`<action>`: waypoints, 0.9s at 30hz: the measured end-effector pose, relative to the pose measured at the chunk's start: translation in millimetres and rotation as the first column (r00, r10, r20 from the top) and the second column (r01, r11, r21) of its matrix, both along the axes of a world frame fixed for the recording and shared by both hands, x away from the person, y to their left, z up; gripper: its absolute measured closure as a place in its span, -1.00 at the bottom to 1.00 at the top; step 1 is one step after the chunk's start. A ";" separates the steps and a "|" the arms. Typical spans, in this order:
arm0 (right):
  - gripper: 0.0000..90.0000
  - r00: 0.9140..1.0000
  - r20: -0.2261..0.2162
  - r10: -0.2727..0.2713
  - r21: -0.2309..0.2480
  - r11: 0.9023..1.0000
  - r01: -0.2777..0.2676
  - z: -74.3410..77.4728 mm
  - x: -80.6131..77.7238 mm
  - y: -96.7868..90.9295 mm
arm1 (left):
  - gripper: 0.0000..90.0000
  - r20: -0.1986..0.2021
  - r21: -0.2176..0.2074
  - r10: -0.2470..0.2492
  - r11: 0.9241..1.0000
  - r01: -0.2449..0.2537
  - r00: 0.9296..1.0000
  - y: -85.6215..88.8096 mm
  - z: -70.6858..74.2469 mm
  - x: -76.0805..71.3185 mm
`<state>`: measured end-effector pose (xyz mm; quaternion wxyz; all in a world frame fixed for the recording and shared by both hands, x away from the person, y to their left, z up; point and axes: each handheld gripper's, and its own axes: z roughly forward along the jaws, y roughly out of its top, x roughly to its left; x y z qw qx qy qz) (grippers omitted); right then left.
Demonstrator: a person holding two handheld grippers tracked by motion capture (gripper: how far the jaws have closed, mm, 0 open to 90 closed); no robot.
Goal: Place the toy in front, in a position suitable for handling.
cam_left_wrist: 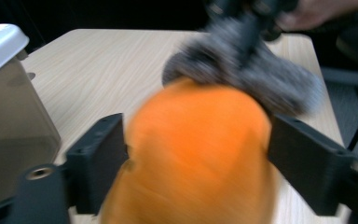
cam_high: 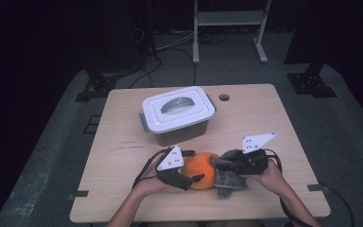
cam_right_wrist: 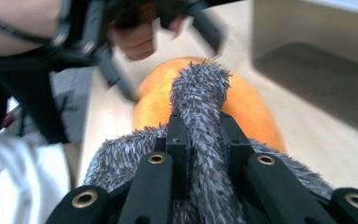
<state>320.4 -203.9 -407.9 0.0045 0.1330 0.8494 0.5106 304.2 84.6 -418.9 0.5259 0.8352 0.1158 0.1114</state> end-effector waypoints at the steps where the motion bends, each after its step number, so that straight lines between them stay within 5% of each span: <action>1: 0.71 1.000 0.000 0.008 -0.007 1.000 -0.008 -0.1 -2.3 -0.1 | -0.66 -0.006 0.021 -0.005 1.000 0.005 1.000 -1.1 -2.2 0.1; 4: 0.71 1.000 0.006 0.008 -0.021 1.000 -0.008 5.8 -7.2 -5.8 | -0.38 0.019 0.041 -0.019 0.999 0.019 1.000 -2.4 -6.0 -4.7; 8: 0.72 0.999 0.036 -0.029 0.056 0.998 0.026 23.1 -7.2 -17.3 | -0.31 0.035 0.066 -0.093 0.994 0.091 0.995 -3.1 -6.9 -10.8; 12: 0.71 0.999 0.019 -0.041 -0.003 0.999 0.041 13.1 -3.8 -9.7 | -0.51 -0.006 0.014 -0.139 0.990 0.140 0.990 2.3 -2.8 -8.7; 14: 0.71 1.000 0.001 -0.004 -0.042 0.999 0.004 0.5 -7.1 -0.9 | -0.64 -0.021 -0.006 -0.102 0.995 0.102 0.995 4.9 -1.7 -4.6; 16: 0.71 0.998 -0.034 0.051 -0.029 0.998 -0.052 -5.5 -10.2 3.4 | -0.79 -0.052 0.010 -0.066 0.998 0.067 0.996 5.5 -4.8 0.0; 19: 0.71 0.998 -0.015 0.058 -0.012 0.998 -0.058 1.2 -12.8 5.2 | -0.67 -0.117 0.026 -0.095 0.995 0.099 0.989 2.4 -12.0 0.1; 23: 0.71 0.998 0.017 0.065 -0.019 0.998 -0.064 7.2 -14.0 14.2 | -0.29 0.024 0.081 -0.121 0.990 0.119 0.992 -5.5 -7.4 -12.8; 27: 0.71 0.999 0.011 0.040 -0.010 0.999 -0.040 1.8 -11.1 8.1 | -0.19 0.046 0.080 -0.102 0.992 0.098 0.994 0.3 -5.1 -10.7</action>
